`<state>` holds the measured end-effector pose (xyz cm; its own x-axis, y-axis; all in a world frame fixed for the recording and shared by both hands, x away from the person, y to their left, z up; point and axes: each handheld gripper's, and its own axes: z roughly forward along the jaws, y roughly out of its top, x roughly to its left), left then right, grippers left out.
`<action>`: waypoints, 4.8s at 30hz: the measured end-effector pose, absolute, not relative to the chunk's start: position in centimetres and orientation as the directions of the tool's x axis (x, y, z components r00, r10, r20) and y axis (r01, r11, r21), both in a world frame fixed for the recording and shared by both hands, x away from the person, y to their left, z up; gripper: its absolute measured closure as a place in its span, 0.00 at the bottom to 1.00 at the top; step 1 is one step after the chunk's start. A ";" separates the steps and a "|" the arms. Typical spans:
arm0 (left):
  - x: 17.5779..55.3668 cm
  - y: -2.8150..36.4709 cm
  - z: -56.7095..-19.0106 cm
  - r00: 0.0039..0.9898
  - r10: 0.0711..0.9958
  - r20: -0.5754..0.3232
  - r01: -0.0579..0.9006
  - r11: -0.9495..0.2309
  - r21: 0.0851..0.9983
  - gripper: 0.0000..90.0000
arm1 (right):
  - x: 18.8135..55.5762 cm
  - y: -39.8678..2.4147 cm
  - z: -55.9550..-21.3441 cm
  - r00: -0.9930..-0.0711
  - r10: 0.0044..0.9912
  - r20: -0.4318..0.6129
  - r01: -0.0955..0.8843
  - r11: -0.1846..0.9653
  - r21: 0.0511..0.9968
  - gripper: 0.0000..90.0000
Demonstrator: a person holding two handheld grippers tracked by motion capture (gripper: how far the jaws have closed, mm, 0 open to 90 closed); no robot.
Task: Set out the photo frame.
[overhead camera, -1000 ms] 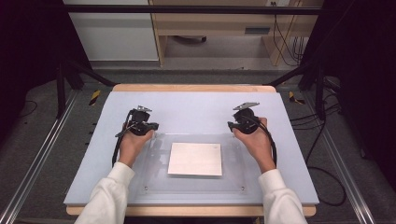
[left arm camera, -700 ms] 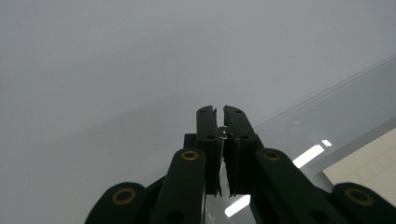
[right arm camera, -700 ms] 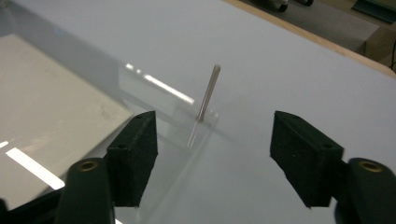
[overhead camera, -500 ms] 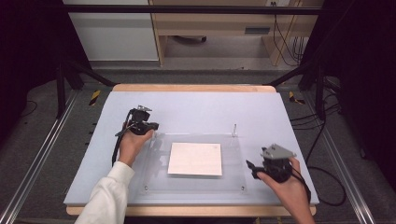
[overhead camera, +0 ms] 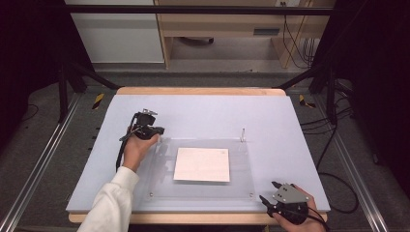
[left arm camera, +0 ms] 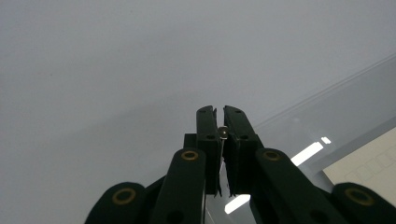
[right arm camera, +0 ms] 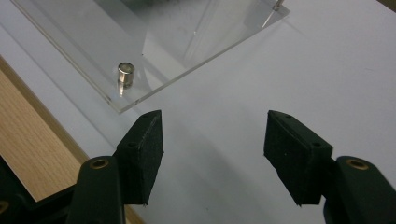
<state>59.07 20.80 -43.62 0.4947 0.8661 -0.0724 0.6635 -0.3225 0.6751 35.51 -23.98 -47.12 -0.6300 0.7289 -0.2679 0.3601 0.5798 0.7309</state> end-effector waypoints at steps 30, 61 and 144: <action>59.4 20.8 -43.6 0.497 0.863 -0.088 0.675 -0.322 0.664 0.94 | 35.8 -20.2 -47.6 -0.709 0.639 -0.298 0.248 0.622 0.743 0.39; 60.1 21.1 -43.5 0.499 0.858 -0.126 0.694 -0.308 0.651 0.94 | 35.8 -19.4 -46.2 -0.721 0.561 -0.407 0.063 0.637 0.768 0.50; 42.2 23.0 -33.1 0.844 0.438 0.310 -0.012 -0.561 0.828 0.44 | 41.6 -19.8 -36.1 -0.728 0.588 -0.351 0.118 0.613 0.781 0.70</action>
<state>42.20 22.98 -33.06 0.8439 0.4381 0.3096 -0.0124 -0.5611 0.8277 41.57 -19.79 -36.07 -0.7283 0.5883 -0.3515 0.1180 0.6129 0.7813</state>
